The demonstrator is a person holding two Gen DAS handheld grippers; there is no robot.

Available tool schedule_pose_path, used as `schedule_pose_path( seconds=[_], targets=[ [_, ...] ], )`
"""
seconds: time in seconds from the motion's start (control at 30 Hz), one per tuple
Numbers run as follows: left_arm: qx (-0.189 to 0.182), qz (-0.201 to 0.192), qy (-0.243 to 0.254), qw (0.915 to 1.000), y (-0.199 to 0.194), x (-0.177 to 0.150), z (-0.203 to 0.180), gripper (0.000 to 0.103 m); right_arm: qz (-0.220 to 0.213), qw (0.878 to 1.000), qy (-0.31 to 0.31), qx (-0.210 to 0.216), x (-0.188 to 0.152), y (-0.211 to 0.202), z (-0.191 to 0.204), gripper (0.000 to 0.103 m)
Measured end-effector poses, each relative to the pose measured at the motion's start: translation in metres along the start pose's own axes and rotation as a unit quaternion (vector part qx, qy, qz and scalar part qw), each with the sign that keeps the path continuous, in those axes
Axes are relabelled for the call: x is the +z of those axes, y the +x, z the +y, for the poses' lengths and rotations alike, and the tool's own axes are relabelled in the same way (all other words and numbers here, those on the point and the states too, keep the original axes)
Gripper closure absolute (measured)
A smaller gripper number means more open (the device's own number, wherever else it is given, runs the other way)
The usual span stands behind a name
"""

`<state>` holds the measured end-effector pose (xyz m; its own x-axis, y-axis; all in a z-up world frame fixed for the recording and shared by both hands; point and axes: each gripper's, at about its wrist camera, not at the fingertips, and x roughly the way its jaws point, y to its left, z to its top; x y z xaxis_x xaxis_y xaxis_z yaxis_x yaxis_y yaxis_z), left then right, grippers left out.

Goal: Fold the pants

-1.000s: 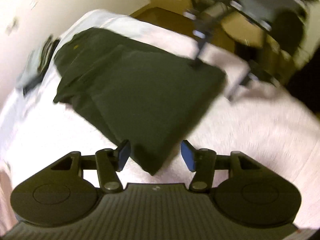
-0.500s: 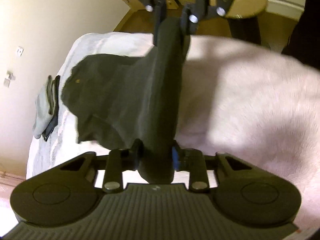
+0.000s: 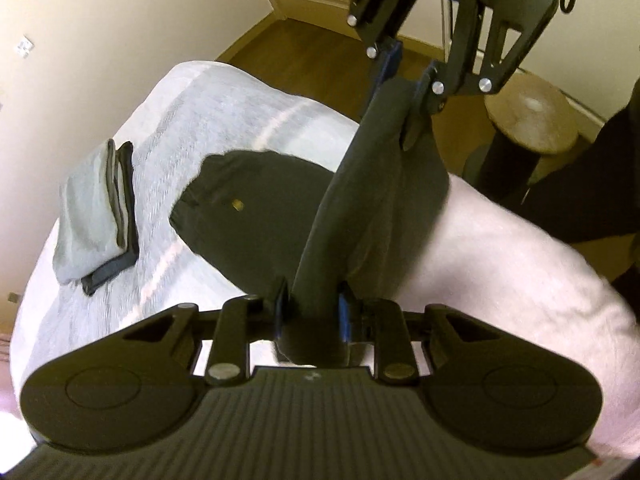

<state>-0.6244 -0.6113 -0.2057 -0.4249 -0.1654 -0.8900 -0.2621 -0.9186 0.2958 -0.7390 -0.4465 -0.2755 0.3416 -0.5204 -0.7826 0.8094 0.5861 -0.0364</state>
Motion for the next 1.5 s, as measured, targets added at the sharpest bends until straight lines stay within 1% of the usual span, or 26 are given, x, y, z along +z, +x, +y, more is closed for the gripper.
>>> schedule_pose_path(
  seconds=[0.1, 0.2, 0.27, 0.37, 0.43, 0.5, 0.53, 0.6, 0.67, 0.73, 0.8, 0.83, 0.9, 0.97, 1.03, 1.07, 1.17, 1.33, 1.43, 1.5],
  targets=[
    [-0.03, 0.01, -0.015, 0.9994, 0.026, 0.025, 0.057, 0.081, -0.004, 0.998, 0.05, 0.035, 0.013, 0.011, -0.074, 0.081],
    [-0.062, 0.021, -0.041, 0.997, 0.066, 0.043, 0.116, 0.081, -0.001, 0.991, 0.108, 0.075, 0.02, 0.033, -0.149, 0.081],
    [-0.087, 0.03, -0.072, 0.9932, 0.1, 0.051, 0.156, 0.081, 0.003, 0.986, 0.139, 0.094, 0.022, 0.053, -0.194, 0.081],
    [-0.12, 0.048, -0.112, 0.9853, 0.153, 0.051, 0.202, 0.081, 0.018, 0.973, 0.191, 0.125, 0.021, 0.098, -0.258, 0.081],
    [-0.144, 0.061, -0.15, 0.9762, 0.192, 0.043, 0.226, 0.081, 0.029, 0.963, 0.224, 0.144, 0.017, 0.129, -0.296, 0.081],
    [-0.154, 0.07, -0.185, 0.9682, 0.221, 0.034, 0.243, 0.079, 0.039, 0.951, 0.265, 0.154, 0.002, 0.154, -0.322, 0.081],
    [-0.162, 0.073, -0.208, 0.9618, 0.236, 0.029, 0.25, 0.079, 0.043, 0.944, 0.286, 0.158, -0.004, 0.167, -0.333, 0.08],
    [-0.166, 0.072, -0.243, 0.953, 0.251, 0.019, 0.256, 0.075, 0.047, 0.928, 0.33, 0.164, -0.016, 0.184, -0.347, 0.078],
    [-0.174, 0.059, -0.28, 0.9423, 0.257, 0.01, 0.261, 0.074, 0.052, 0.913, 0.372, 0.16, -0.028, 0.191, -0.357, 0.078],
    [-0.179, 0.044, -0.305, 0.9343, 0.254, 0.003, 0.264, 0.074, 0.048, 0.896, 0.407, 0.17, -0.04, 0.193, -0.367, 0.078],
    [-0.183, 0.031, -0.329, 0.9257, 0.25, -0.004, 0.269, 0.074, 0.041, 0.882, 0.434, 0.18, -0.047, 0.192, -0.372, 0.078],
    [-0.183, 0.025, -0.344, 0.9208, 0.247, -0.005, 0.271, 0.074, 0.04, 0.877, 0.443, 0.183, -0.049, 0.19, -0.374, 0.078],
    [-0.179, 0.014, -0.37, 0.9115, 0.245, -0.008, 0.277, 0.076, 0.037, 0.875, 0.449, 0.18, -0.049, 0.186, -0.375, 0.082],
    [-0.174, 0.012, -0.393, 0.9028, 0.246, -0.01, 0.283, 0.077, 0.036, 0.873, 0.454, 0.177, -0.045, 0.187, -0.377, 0.083],
    [-0.166, 0.01, -0.407, 0.8982, 0.249, -0.009, 0.29, 0.078, 0.024, 0.867, 0.467, 0.173, -0.042, 0.19, -0.382, 0.084],
    [-0.163, 0.011, -0.409, 0.8981, 0.254, -0.008, 0.294, 0.078, 0.019, 0.866, 0.471, 0.169, -0.041, 0.193, -0.386, 0.084],
    [-0.157, 0.012, -0.424, 0.8919, 0.28, -0.01, 0.305, 0.079, 0.016, 0.861, 0.484, 0.155, -0.043, 0.206, -0.397, 0.085],
    [-0.153, 0.016, -0.47, 0.8692, 0.318, -0.024, 0.313, 0.079, 0.019, 0.856, 0.497, 0.138, -0.058, 0.236, -0.412, 0.085],
    [-0.155, 0.014, -0.483, 0.8617, 0.325, -0.03, 0.313, 0.077, 0.023, 0.853, 0.501, 0.144, -0.066, 0.247, -0.415, 0.085],
    [-0.156, 0.015, -0.489, 0.8584, 0.326, -0.032, 0.315, 0.076, 0.023, 0.856, 0.496, 0.145, -0.066, 0.248, -0.416, 0.085]
  ],
)
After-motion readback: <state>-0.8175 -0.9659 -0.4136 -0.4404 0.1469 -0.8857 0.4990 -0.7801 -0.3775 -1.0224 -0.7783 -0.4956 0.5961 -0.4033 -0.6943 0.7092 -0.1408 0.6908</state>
